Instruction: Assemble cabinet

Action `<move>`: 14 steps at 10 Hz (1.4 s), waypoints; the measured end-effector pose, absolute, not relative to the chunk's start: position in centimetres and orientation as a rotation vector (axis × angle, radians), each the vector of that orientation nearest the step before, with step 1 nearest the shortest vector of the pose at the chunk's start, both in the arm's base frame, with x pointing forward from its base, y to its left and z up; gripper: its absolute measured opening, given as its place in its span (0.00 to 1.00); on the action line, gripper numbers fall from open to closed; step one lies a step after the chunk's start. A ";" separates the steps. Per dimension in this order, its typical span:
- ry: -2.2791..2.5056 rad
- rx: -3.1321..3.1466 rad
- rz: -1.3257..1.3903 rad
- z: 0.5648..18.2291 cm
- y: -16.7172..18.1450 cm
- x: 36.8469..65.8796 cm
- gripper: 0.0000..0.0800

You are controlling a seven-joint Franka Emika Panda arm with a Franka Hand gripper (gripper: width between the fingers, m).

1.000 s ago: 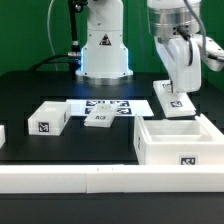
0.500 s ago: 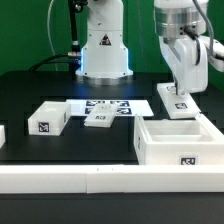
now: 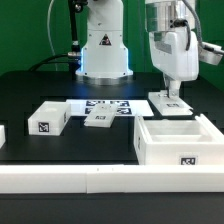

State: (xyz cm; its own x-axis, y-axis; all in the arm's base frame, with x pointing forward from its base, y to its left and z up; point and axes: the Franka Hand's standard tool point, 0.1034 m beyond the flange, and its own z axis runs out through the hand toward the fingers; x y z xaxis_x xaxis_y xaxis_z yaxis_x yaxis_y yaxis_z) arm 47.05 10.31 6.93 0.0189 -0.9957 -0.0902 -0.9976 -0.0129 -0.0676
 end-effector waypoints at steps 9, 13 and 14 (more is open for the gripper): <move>2.120 -2.191 0.048 6.1 10.4 46.2 0.08; 2.115 -2.192 0.046 6.2 11.1 46.5 0.08; 2.113 -2.192 0.047 6.2 11.3 46.5 0.08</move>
Offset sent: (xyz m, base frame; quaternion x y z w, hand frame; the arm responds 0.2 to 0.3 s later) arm -0.0076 -0.0002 -0.0062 -0.0123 0.0023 -0.0008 0.9999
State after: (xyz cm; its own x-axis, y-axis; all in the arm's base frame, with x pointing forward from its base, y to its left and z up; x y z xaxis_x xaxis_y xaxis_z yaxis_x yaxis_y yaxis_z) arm 46.48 11.31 6.19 0.0387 -0.9953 -0.0892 -0.9982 -0.0345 -0.0480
